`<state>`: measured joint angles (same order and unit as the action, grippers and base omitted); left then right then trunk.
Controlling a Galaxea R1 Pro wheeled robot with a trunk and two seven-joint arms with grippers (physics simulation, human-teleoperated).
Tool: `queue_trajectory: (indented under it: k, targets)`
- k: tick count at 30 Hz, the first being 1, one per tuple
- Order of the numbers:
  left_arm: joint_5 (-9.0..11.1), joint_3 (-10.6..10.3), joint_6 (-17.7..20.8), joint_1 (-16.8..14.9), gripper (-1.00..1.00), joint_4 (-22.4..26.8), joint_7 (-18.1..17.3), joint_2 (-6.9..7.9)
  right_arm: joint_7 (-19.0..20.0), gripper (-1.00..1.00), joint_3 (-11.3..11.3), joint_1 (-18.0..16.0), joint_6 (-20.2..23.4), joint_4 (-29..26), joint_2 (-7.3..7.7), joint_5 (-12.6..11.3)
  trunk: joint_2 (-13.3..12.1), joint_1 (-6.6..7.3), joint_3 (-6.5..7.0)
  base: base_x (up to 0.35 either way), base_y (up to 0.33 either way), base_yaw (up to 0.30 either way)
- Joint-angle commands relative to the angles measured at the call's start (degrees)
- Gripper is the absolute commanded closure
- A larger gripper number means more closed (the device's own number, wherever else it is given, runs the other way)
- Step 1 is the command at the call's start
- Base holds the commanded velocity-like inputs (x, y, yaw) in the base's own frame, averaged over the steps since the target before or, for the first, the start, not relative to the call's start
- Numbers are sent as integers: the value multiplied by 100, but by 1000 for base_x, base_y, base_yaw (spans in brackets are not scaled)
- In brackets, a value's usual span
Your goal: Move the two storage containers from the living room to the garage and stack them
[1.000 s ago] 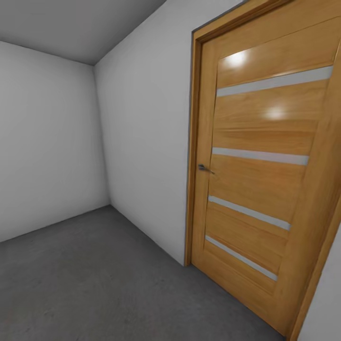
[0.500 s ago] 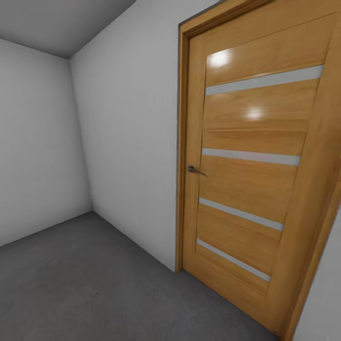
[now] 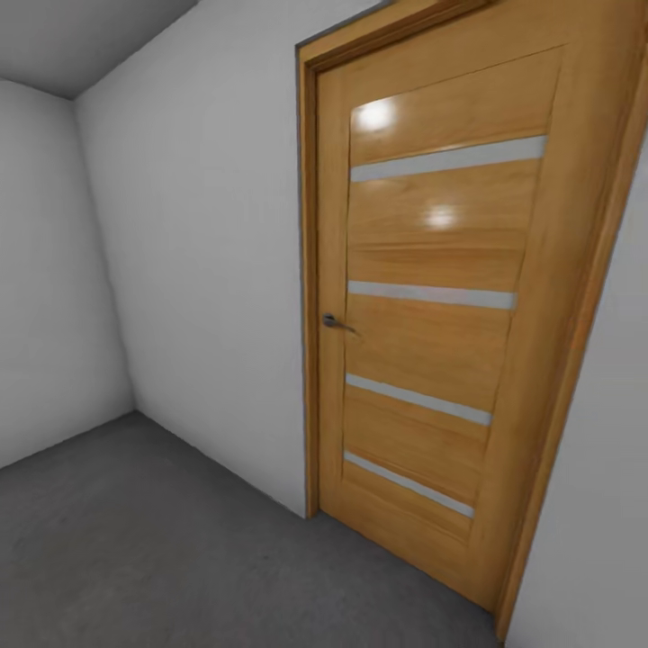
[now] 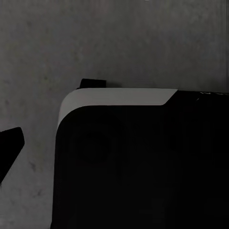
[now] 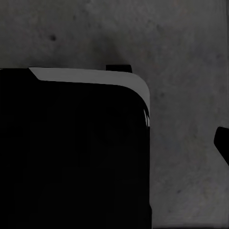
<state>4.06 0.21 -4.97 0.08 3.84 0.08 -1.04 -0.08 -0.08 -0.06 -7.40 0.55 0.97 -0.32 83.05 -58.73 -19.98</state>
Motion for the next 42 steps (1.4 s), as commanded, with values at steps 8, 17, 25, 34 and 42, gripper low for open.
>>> queue_trajectory:
  k: [8, 17, 25, 34, 42]
  targets:
    - [42, -2, -13, 1, -100, 3, 1, -5, -1, -100, -1, -3, -25, 6, 0, -5, 3, 0, -4, 0, 0, -250]
    - [42, 0, -13, 1, -100, 3, 1, -5, -1, -100, -1, -3, -25, 6, 0, -4, 3, 0, -4, 0, 0, -250]
    - [42, 3, -15, 1, -100, 3, 1, -2, -1, -100, -1, -3, -25, 6, 1, -3, 3, 0, -4, 0, 1, -250]
    - [42, 5, -13, 1, -100, 3, 1, -2, -1, -100, -1, -3, -25, 6, 4, 3, 3, 0, -4, 0, 212, -162]
    - [42, 5, -13, 1, -100, 3, 1, -2, -1, -100, 14, -3, -30, 6, 6, 5, 3, 0, -4, 0, 322, -10]
